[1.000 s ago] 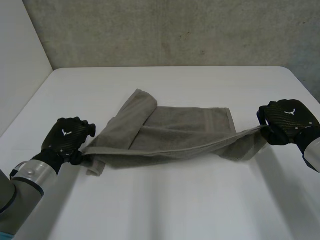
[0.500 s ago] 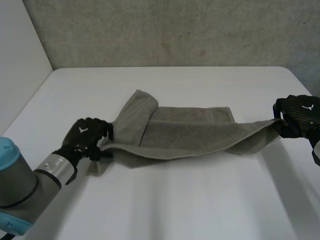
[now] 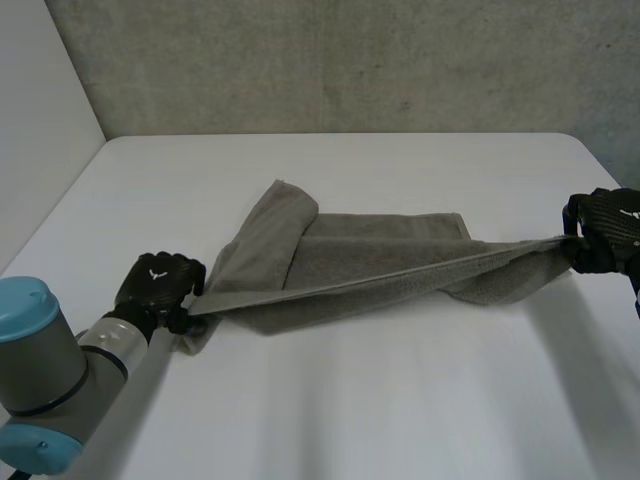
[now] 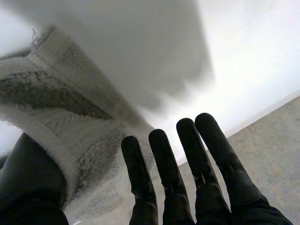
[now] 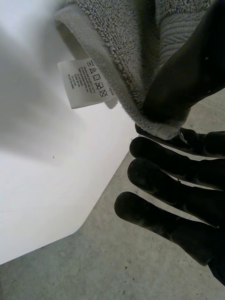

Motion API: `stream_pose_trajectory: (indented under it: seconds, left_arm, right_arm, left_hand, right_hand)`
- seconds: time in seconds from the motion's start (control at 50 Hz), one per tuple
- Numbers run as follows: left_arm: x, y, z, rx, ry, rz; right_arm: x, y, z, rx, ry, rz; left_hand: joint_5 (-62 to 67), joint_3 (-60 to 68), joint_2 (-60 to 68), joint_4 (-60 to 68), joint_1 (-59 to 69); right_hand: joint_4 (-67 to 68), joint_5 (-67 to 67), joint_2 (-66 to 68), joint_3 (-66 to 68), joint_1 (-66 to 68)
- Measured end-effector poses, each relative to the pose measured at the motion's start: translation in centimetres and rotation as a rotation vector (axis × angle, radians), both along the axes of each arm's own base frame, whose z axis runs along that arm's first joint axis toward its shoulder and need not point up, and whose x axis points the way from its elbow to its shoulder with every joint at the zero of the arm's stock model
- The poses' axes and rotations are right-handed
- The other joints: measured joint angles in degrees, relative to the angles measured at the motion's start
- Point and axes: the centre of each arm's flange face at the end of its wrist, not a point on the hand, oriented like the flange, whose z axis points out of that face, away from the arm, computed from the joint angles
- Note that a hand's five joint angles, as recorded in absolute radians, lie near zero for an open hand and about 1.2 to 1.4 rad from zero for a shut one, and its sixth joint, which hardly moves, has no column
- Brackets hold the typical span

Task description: Fold the towel.

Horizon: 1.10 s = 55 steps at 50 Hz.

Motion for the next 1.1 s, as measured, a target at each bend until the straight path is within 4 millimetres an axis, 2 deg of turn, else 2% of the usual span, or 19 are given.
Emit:
stream_pose_trajectory:
  seconds: [0.04, 0.1, 0.2, 0.26, 0.32, 0.36, 0.38, 0.42, 0.44, 0.52, 0.6, 0.66, 0.74, 0.82, 0.96, 1.06, 1.1]
  left_arm:
    - [0.1, 0.0, 0.1, -0.007, -0.012, 0.005]
    - [0.1, 0.1, 0.2, -0.015, -0.020, 0.009]
    - [0.1, 0.1, 0.9, -0.034, -0.018, 0.010]
    - [0.1, -0.1, 2.5, -0.088, -0.011, 0.010]
    - [0.2, -0.5, 5.6, -0.188, 0.002, 0.013]
    - [0.3, -0.6, 8.4, -0.270, 0.014, 0.015]
    - [0.4, -0.6, 9.2, -0.294, 0.018, 0.016]
    - [0.5, -0.3, 12.8, -0.390, 0.034, 0.019]
    - [0.6, -0.2, 13.7, -0.412, 0.037, 0.020]
    - [0.9, 1.1, 19.6, -0.532, 0.057, 0.021]
    - [1.0, 2.4, 22.7, -0.576, 0.058, 0.012]
    - [1.0, 3.0, 24.0, -0.592, 0.042, 0.001]
    - [0.9, 3.0, 24.2, -0.600, -0.005, -0.009]
    - [0.7, 2.5, 23.1, -0.586, -0.060, -0.019]
    - [0.1, -0.8, 17.7, -0.435, -0.133, -0.039]
    - [-0.5, -3.3, 14.4, -0.352, -0.162, -0.051]
    - [-0.8, -5.1, 13.2, -0.334, -0.181, -0.057]
  right_arm:
    - [0.0, 0.0, 0.0, 0.001, 0.000, 0.000]
    - [0.1, 0.2, -0.1, 0.002, -0.001, 0.002]
    - [0.3, 0.3, 0.3, -0.011, 0.001, 0.010]
    - [0.4, 0.3, 1.6, -0.053, 0.008, 0.017]
    - [0.5, 0.4, 4.3, -0.128, 0.018, 0.027]
    - [0.7, 0.7, 6.9, -0.188, 0.024, 0.039]
    - [0.7, 0.7, 7.5, -0.200, 0.026, 0.042]
    - [0.9, 1.2, 10.7, -0.258, 0.033, 0.065]
    - [1.0, 1.3, 11.4, -0.269, 0.034, 0.071]
    - [1.3, 2.2, 16.0, -0.324, 0.047, 0.106]
    - [1.4, 2.5, 18.9, -0.330, 0.065, 0.122]
    - [1.4, 2.2, 19.9, -0.295, 0.088, 0.124]
    - [1.4, 1.4, 19.3, -0.212, 0.136, 0.131]
    - [2.1, 0.4, 17.5, -0.120, 0.209, 0.166]
    - [4.9, -1.2, 13.5, -0.005, 0.325, 0.238]
    - [6.7, -2.4, 11.8, 0.001, 0.359, 0.251]
    - [7.7, -3.5, 11.3, -0.031, 0.364, 0.252]
  left_hand:
    - [4.58, 4.65, 4.49, 4.80, 4.66]
    - [18.22, 18.57, 17.98, 18.76, 17.64]
    - [19.97, 20.31, 19.20, 19.72, 17.97]
    - [19.97, 20.46, 19.20, 19.72, 17.97]
    - [19.97, 20.49, 19.20, 19.72, 17.97]
    - [19.97, 20.51, 19.20, 19.72, 17.97]
    - [19.96, 20.52, 19.20, 19.72, 17.97]
    - [19.97, 20.57, 19.20, 19.72, 17.97]
    - [19.97, 20.57, 19.20, 19.72, 17.97]
    - [20.30, 20.62, 19.21, 19.72, 18.70]
    - [20.33, 20.66, 19.21, 19.72, 19.39]
    - [20.33, 20.67, 19.21, 19.72, 19.39]
    - [20.33, 20.68, 19.21, 19.72, 19.39]
    - [20.33, 20.69, 19.21, 19.72, 19.40]
    - [20.45, 20.71, 19.21, 19.72, 19.40]
    - [20.44, 20.71, 19.21, 19.72, 19.40]
    - [20.45, 20.72, 19.21, 19.72, 19.40]
  right_hand:
    - [0.00, 0.00, 0.00, 0.00, 0.00]
    - [0.00, 0.00, 0.00, 0.00, 0.00]
    - [0.00, 0.00, 0.00, 0.00, 0.00]
    - [0.00, 0.00, 0.00, 0.00, 0.00]
    - [0.00, 0.00, 0.00, 0.00, 0.00]
    - [0.00, 0.00, 0.00, 0.00, 0.00]
    - [0.00, 0.00, 0.00, 0.00, 0.00]
    - [0.00, 0.00, 0.00, 0.00, 0.00]
    - [0.00, 0.00, 0.00, 0.00, 0.00]
    - [0.00, 0.00, 0.00, 0.00, 0.00]
    - [0.00, 0.00, 0.00, 0.00, 0.00]
    - [0.00, 0.00, 0.00, 0.00, 0.00]
    - [0.00, 0.00, 0.00, 0.00, 0.00]
    - [0.00, 0.00, 0.00, 0.00, 0.00]
    - [0.00, 0.00, 0.00, 0.00, 0.00]
    - [0.00, 0.00, 0.00, 0.00, 0.00]
    - [0.00, 0.00, 0.00, 0.00, 0.00]
